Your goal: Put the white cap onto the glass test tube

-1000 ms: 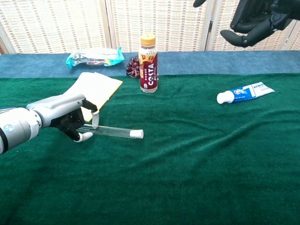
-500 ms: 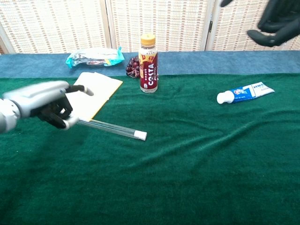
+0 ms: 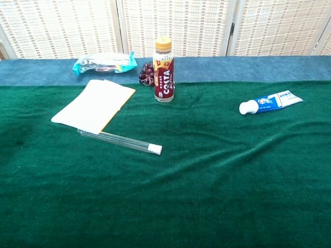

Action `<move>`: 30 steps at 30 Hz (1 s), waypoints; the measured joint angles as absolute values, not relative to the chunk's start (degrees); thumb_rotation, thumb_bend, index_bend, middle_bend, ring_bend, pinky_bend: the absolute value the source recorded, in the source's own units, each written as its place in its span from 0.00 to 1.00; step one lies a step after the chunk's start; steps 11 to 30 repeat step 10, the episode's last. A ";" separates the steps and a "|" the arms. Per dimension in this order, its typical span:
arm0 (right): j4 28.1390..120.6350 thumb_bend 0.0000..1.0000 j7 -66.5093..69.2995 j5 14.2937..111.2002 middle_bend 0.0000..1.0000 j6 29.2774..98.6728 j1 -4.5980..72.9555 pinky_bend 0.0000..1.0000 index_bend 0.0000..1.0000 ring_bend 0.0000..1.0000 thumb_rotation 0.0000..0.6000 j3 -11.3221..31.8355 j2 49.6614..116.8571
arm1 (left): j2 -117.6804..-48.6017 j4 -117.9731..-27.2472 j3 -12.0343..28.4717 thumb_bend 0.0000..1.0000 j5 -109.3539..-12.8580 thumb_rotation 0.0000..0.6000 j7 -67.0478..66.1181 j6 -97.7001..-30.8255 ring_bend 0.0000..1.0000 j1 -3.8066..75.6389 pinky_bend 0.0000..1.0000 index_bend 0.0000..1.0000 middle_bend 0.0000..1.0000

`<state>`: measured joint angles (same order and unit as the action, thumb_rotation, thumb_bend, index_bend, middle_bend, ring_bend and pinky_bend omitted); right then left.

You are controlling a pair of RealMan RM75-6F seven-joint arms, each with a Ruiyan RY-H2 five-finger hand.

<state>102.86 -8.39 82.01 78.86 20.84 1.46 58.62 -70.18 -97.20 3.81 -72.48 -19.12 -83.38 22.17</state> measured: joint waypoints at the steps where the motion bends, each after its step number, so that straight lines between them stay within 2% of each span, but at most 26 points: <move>1: 101.91 0.58 -7.50 82.59 0.11 79.82 20.03 0.20 0.01 0.15 1.00 1.18 58.70 | -69.81 -96.93 3.60 0.26 -72.82 1.00 -18.69 -84.29 0.09 21.31 0.12 0.11 0.13; 10: 93.81 0.58 -2.18 86.34 0.11 86.06 14.11 0.19 0.01 0.14 1.00 -0.88 61.40 | -67.83 -96.01 1.47 0.26 -75.24 1.00 -16.43 -89.16 0.09 15.73 0.11 0.12 0.13; 30: 93.81 0.58 -2.18 86.34 0.11 86.06 14.11 0.19 0.01 0.14 1.00 -0.88 61.40 | -67.83 -96.01 1.47 0.26 -75.24 1.00 -16.43 -89.16 0.09 15.73 0.11 0.12 0.13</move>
